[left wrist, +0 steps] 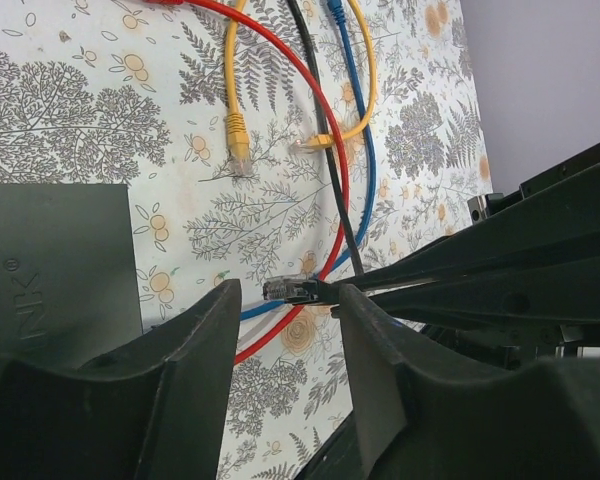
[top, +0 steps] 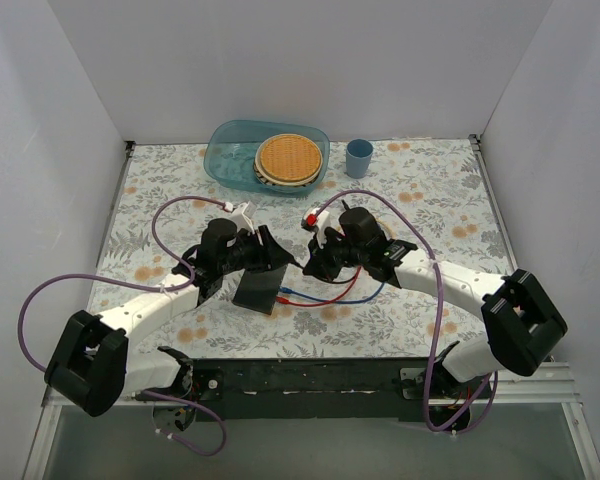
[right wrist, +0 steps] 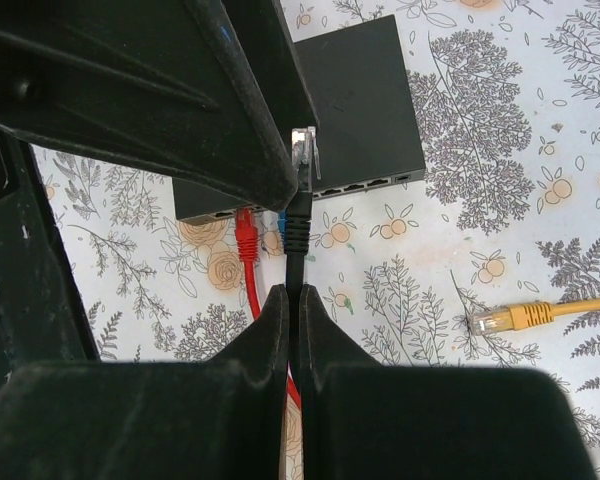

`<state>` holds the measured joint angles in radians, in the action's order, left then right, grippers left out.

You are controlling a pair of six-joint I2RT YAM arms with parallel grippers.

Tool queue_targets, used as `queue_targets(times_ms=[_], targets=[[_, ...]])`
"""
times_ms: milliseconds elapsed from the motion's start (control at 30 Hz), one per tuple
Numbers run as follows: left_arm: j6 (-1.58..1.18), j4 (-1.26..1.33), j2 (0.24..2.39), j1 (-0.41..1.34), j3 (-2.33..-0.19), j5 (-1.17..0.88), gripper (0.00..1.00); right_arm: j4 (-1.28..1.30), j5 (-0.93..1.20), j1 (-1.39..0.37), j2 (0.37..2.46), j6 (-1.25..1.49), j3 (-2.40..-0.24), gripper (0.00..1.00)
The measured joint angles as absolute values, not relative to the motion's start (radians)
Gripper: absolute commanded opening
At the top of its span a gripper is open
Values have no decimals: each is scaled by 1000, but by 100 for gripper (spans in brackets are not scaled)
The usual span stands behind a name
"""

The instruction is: Insert the plug into the switch port

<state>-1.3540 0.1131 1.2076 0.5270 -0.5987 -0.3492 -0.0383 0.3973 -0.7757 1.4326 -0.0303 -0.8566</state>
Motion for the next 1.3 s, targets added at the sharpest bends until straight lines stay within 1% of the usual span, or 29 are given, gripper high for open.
queue_targets(times_ms=[167, 267, 300, 333, 400, 500, 533, 567, 600, 667, 700, 767, 800, 900, 967, 1067, 1300], targets=[[-1357, 122, 1209, 527, -599, -357, 33, -63, 408, -776, 1419, -23, -844, 1], [-1360, 142, 1219, 527, -599, -364, 25, -73, 419, -777, 1399, -19, -829, 1], [-1361, 149, 1222, 527, -599, -368, 20, -76, 421, -778, 1398, -18, -826, 1], [-1363, 151, 1224, 527, -599, -369, 9, -78, 422, -780, 1398, -17, -823, 1], [-1370, 162, 1225, 527, -599, -375, 0, -75, 423, -783, 1398, -15, -818, 1], [-1382, 192, 1225, 529, -597, -389, 0, -80, 422, -785, 1398, -14, -807, 1], [-1384, 194, 1225, 532, -595, -389, 0, -79, 422, -785, 1398, -14, -806, 4], [-1385, 196, 1225, 532, -593, -389, 0, -79, 422, -786, 1398, -14, -805, 8], [-1385, 198, 1225, 532, -590, -389, 0, -78, 421, -786, 1398, -14, -805, 16], [-1385, 204, 1221, 532, -584, -389, 0, -78, 421, -786, 1398, -12, -805, 25], [-1384, 205, 1218, 532, -582, -389, 0, -76, 421, -786, 1398, -7, -805, 33], [-1368, 203, 1209, 532, -575, -382, 0, -74, 422, -788, 1398, -4, -808, 42], [-1360, 203, 1203, 532, -567, -377, 0, -75, 422, -788, 1398, -3, -810, 49], [-1332, 194, 1172, 532, -538, -366, 0, -75, 422, -788, 1398, -4, -821, 60], [-1308, 192, 1140, 532, -516, -360, 0, -76, 426, -786, 1394, -3, -826, 63], [-1269, 196, 1080, 532, -484, -357, 0, -78, 478, -765, 1383, 2, -834, 65], [-1191, 244, 907, 532, -426, -400, 0, -158, 712, -690, 1375, 84, -838, 66]])
